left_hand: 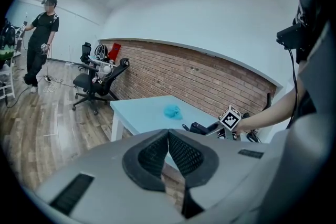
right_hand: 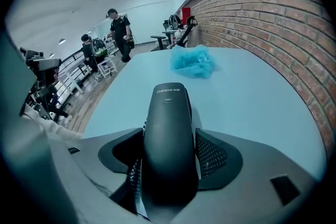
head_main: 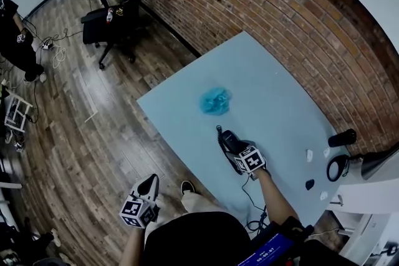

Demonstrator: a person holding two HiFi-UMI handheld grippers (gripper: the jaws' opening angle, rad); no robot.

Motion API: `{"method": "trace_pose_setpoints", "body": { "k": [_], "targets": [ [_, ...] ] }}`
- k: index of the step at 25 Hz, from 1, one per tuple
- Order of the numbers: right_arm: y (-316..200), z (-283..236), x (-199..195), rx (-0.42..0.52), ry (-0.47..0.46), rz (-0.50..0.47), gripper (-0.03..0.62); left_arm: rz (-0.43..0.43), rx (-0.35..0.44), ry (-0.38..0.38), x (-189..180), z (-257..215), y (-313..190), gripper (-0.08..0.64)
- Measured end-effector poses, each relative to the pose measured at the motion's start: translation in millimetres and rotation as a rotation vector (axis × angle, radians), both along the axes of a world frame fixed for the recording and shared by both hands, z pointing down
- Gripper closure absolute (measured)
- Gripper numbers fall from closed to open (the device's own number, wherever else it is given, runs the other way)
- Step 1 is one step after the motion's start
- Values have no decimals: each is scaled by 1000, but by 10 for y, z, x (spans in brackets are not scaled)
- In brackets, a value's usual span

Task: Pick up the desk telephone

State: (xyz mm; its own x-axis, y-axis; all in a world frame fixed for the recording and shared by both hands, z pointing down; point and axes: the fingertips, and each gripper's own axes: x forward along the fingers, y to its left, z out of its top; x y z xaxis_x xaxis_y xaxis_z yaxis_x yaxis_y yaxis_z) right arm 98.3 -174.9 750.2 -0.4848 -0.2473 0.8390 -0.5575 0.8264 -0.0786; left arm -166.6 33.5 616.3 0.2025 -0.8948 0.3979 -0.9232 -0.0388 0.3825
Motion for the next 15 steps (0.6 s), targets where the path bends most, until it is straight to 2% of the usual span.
{"method": "trace_pose_setpoints", "body": {
  "k": [6,11,15],
  "targets": [
    [-40,60,-14,-35,22,30,301,-2,-16,5,-85,35,64,551],
    [-36,86,-52,-82,4,9,298,-1,-28,4,-98,58,54,551],
    [-7,106,7,-110,25,13,298,8,-34,15,-62,87,57,551]
  ]
}}
